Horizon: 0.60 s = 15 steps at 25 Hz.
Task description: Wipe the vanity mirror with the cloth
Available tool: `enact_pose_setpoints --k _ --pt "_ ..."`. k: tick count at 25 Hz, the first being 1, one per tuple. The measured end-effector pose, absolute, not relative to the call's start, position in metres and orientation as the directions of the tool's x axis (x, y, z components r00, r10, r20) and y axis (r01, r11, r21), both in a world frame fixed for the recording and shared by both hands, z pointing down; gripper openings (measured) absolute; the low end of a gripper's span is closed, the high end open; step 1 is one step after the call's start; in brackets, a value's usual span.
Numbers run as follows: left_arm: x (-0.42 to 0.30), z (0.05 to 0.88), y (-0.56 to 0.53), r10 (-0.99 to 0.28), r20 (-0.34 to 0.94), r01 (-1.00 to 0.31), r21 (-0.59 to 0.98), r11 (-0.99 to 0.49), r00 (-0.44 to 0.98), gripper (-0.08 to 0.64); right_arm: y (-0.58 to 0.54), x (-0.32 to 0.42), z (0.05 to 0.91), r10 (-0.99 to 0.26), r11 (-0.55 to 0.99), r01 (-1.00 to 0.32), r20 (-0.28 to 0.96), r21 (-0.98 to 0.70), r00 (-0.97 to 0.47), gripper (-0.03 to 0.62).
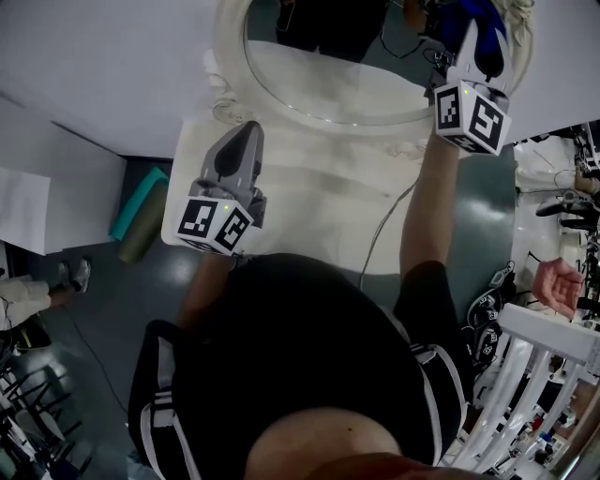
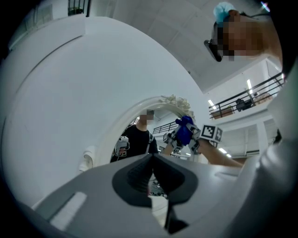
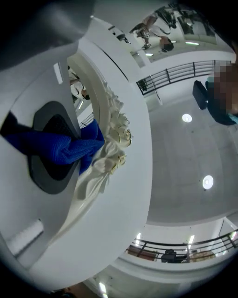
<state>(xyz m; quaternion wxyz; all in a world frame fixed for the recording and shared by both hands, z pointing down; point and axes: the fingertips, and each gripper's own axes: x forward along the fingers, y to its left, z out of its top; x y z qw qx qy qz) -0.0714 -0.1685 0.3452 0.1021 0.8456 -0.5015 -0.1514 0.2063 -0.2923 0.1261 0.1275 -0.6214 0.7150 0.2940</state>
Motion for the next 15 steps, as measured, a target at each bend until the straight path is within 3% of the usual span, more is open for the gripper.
enact_pose_setpoints --k 8,15 --pt "-0.071 0.349 -0.176 -0.878 -0.142 -0.813 0.332 -0.478 0.457 0.011 -0.293 0.155 0.142 -0.792 -0.011 -0.804 -0.496 0.594 -0.355 0.051" --pt "-0.059 0.354 -0.182 -0.866 -0.129 -0.802 0.333 -0.496 0.483 0.011 -0.300 0.129 0.215 -0.847 0.048 -0.663 -0.322 0.747 -0.424 0.051"
